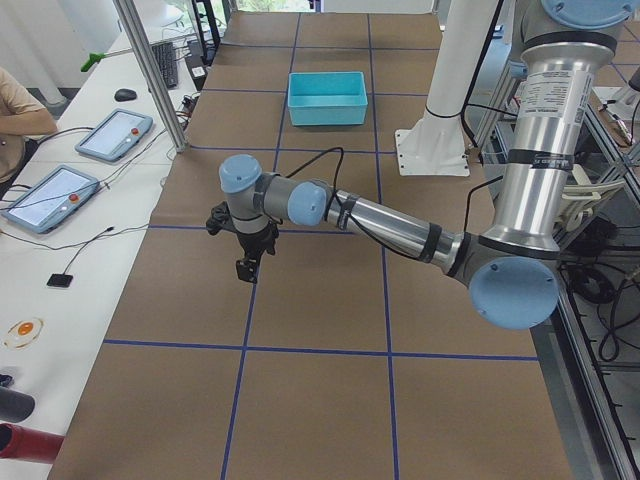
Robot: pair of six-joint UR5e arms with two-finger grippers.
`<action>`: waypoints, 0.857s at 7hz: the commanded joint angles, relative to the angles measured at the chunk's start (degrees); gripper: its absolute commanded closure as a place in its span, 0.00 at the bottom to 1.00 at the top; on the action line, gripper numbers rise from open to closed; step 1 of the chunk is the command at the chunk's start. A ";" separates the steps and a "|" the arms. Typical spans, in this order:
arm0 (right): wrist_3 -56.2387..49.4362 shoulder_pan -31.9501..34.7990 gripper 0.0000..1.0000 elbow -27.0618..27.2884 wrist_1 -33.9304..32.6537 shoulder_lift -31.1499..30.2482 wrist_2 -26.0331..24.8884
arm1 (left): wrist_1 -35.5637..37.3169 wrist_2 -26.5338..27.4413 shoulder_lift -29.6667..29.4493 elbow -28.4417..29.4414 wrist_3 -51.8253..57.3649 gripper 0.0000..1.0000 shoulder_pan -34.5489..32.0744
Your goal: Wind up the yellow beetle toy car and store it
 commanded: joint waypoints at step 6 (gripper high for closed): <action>-0.09 0.00 0.00 0.00 -0.09 0.00 0.00 | 4.94 3.90 -10.99 -2.70 0.04 0.00 15.69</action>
